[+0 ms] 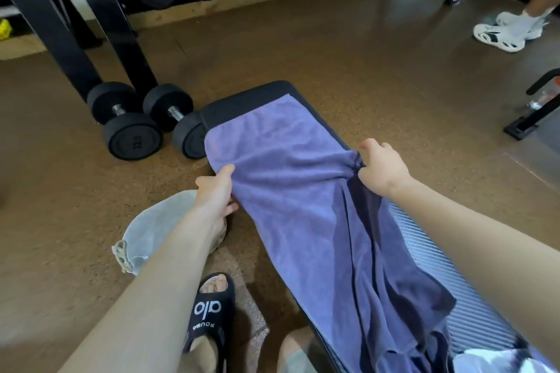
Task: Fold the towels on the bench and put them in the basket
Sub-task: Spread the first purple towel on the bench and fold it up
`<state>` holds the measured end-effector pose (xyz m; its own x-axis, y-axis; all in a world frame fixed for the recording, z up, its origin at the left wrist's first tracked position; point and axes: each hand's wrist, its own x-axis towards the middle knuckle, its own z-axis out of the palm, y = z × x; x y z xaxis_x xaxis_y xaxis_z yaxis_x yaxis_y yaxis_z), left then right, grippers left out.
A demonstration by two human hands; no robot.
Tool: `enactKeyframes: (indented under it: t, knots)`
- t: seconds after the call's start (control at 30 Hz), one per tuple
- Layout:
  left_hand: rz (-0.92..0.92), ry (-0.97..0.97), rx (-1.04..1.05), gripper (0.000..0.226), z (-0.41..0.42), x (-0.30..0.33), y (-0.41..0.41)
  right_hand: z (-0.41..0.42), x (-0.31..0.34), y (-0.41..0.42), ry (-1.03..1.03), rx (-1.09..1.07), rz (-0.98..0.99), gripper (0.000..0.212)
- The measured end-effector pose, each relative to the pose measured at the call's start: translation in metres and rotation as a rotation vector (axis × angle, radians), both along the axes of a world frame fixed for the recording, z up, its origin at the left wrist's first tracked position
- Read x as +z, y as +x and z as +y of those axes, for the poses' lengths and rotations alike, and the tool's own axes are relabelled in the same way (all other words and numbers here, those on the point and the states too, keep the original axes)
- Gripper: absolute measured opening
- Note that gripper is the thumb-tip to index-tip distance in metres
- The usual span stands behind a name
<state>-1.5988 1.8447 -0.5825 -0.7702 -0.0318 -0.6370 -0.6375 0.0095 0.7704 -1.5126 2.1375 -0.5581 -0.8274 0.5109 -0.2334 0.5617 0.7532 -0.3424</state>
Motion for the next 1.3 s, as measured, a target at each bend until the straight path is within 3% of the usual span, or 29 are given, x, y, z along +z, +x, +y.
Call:
enactKeyframes:
  t: [0.1, 0.23, 0.4, 0.47, 0.6, 0.67, 0.77, 0.87, 0.93, 1.1, 1.17, 1.3]
  knots:
    - [0.009, 0.032, 0.058, 0.071, -0.005, -0.004, -0.009, -0.016, -0.001, -0.024, -0.016, 0.08, 0.151, 0.052]
    - [0.055, 0.161, 0.163, 0.018, -0.01, -0.002, -0.03, -0.035, -0.01, -0.079, -0.069, 0.137, 0.238, 0.042]
    - [0.078, 0.324, 0.295, 0.022, -0.017, -0.009, -0.07, -0.037, -0.021, -0.147, 0.048, 0.201, 0.236, 0.044]
    - [0.059, 0.357, 0.276, 0.01, -0.017, -0.011, -0.075, -0.038, -0.029, -0.159, 0.118, 0.316, 0.178, 0.046]
    - [0.069, 0.301, 0.201, 0.01, -0.012, -0.009, -0.086, -0.035, -0.04, -0.17, 0.25, 0.387, 0.081, 0.051]
    - [0.088, 0.288, 0.21, 0.015, -0.01, -0.011, -0.093, -0.027, -0.041, -0.176, 0.191, 0.298, 0.055, 0.052]
    - [0.115, 0.117, 0.224, 0.011, -0.009, -0.017, -0.1, -0.018, -0.041, -0.187, 0.073, 0.218, -0.006, 0.053]
    - [0.028, 0.113, 0.1, 0.03, -0.009, -0.027, -0.1, -0.018, -0.041, -0.194, 0.029, 0.19, -0.022, 0.054]
    - [0.011, 0.11, 0.04, 0.025, -0.008, -0.033, -0.096, -0.021, -0.043, -0.195, 0.015, 0.176, -0.002, 0.055]
    - [0.259, -0.042, 0.05, 0.016, -0.008, -0.026, -0.103, -0.028, -0.045, -0.194, 0.188, 0.268, 0.154, 0.06]
    - [0.308, -0.094, 0.09, 0.025, -0.009, -0.026, -0.108, -0.026, -0.044, -0.198, 0.138, 0.325, 0.197, 0.056]
    - [0.315, -0.129, 0.194, 0.013, -0.014, -0.032, -0.119, -0.021, -0.043, -0.209, 0.029, 0.318, 0.169, 0.058]
